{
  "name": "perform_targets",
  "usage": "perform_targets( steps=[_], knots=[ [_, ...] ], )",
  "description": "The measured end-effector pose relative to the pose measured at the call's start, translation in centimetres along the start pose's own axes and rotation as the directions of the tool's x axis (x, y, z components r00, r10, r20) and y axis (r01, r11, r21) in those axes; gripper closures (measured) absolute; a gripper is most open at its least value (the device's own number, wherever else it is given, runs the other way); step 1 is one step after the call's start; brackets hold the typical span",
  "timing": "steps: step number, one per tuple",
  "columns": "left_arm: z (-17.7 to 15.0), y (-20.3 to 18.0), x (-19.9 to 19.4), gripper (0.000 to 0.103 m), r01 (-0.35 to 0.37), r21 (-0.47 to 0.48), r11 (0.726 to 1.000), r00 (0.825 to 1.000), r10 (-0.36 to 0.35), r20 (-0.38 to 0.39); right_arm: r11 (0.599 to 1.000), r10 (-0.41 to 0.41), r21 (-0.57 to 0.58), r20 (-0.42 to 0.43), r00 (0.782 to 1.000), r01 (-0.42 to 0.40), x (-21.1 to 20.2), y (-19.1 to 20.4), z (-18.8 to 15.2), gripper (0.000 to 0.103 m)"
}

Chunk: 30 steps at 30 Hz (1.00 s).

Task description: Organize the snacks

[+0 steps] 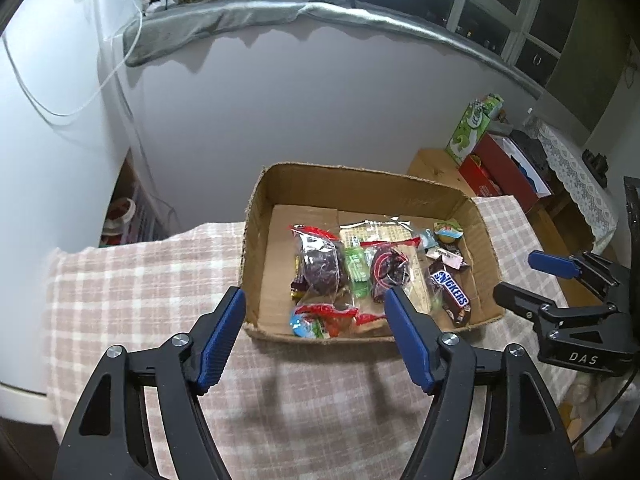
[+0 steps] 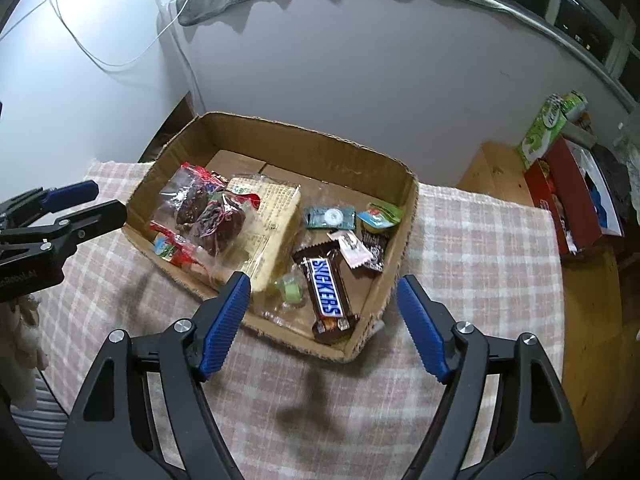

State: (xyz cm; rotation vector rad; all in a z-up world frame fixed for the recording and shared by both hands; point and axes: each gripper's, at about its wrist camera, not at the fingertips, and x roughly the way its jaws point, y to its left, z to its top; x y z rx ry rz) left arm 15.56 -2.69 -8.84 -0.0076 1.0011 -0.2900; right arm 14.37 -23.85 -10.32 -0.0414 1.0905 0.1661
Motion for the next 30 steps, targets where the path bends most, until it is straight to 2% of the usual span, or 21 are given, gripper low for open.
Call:
perform_targets(
  steps=[12, 16, 20, 24, 30],
  knots=[
    [-2.2, -1.5, -7.7, 0.031, 0.001, -0.051, 0.999, 0.991, 0.006, 0.136, 0.998, -0.064, 0.01, 0.098, 0.993, 0.064, -7.1, 1.5, -1.4, 0.024],
    [-2.4, -1.5, -9.5, 0.031, -0.024, -0.059, 0.998, 0.985, 0.033, 0.168, 0.998, -0.057, 0.033, 0.125, 0.99, 0.053, -9.0, 2.1, -1.8, 0.014],
    [-2.5, -1.8, -10.8, 0.031, -0.042, -0.054, 0.998, 0.981, 0.051, 0.189, 0.997, -0.069, 0.03, 0.157, 0.985, 0.065, -10.6, 2.8, -1.9, 0.014],
    [-2.6, -2.0, -11.4, 0.031, -0.03, -0.054, 0.998, 0.98, 0.04, 0.197, 0.996, -0.093, 0.004, 0.185, 0.978, 0.094, -12.0, 3.6, -1.8, 0.014],
    [-2.6, -2.5, -12.1, 0.031, -0.018, -0.049, 0.999, 0.978, 0.028, 0.206, 0.996, -0.093, 0.008, 0.204, 0.975, 0.093, -12.9, 3.8, -1.9, 0.013]
  ],
)
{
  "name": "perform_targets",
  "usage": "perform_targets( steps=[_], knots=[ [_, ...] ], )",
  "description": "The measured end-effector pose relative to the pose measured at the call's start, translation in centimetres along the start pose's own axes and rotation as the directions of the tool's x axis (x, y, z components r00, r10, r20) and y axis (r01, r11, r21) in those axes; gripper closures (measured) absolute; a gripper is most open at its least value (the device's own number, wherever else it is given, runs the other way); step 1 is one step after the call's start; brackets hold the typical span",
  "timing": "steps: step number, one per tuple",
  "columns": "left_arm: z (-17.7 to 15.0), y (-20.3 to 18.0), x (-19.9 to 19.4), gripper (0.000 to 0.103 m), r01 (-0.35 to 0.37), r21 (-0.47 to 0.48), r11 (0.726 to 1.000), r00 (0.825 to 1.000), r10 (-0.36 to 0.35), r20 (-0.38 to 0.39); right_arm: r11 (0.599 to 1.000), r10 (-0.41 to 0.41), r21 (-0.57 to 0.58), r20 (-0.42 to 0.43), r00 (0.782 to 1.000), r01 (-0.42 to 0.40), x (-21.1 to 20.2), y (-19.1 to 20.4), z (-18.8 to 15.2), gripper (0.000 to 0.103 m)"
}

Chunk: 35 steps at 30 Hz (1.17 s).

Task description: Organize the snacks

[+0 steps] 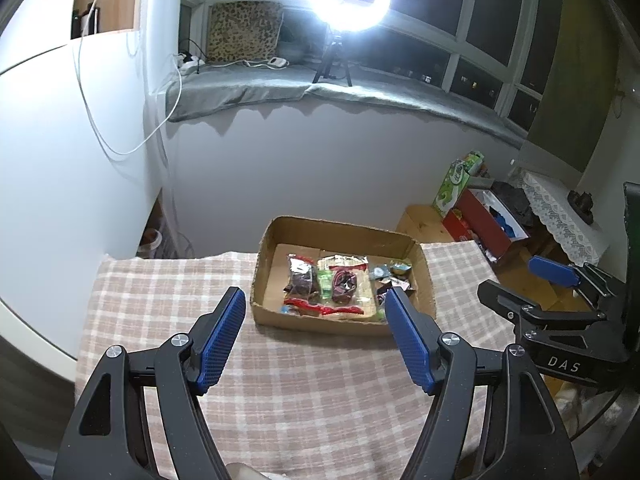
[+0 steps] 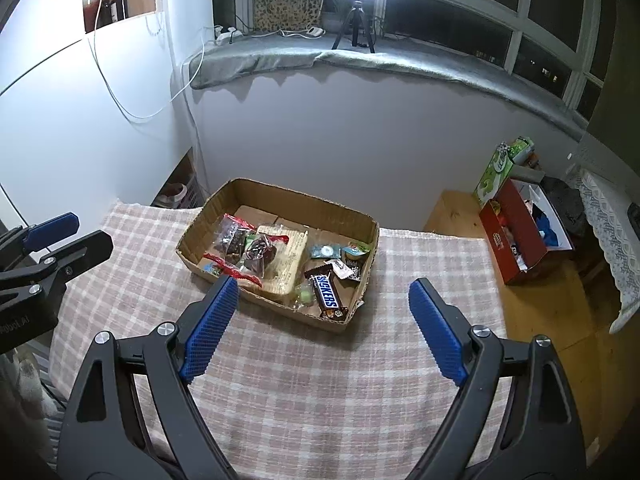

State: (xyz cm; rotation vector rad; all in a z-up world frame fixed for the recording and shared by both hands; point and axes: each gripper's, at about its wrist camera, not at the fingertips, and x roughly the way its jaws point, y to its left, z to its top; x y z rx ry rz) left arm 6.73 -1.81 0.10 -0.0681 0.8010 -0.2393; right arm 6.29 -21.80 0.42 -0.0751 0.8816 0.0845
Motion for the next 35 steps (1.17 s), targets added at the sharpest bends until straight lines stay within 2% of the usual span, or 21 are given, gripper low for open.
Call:
perform_targets(
  steps=[28, 33, 35],
  knots=[
    [0.0, -0.1, -0.4, 0.031, 0.01, -0.039, 0.999, 1.0, -0.01, -0.007, 1.0, -0.009, 0.0, 0.011, 1.0, 0.009, -0.4, -0.1, -0.1, 0.013],
    [-0.2, -0.9, -0.9, 0.031, -0.015, 0.01, 1.0, 0.999, 0.014, 0.045, 1.0, -0.013, -0.002, 0.011, 1.0, 0.013, -0.4, -0.3, -0.3, 0.013],
    [-0.2, -1.1, -0.7, 0.031, -0.01, 0.013, 1.0, 0.999, 0.01, 0.032, 1.0, -0.009, 0.003, 0.007, 1.0, 0.009, -0.4, -0.2, -0.3, 0.013]
  ],
)
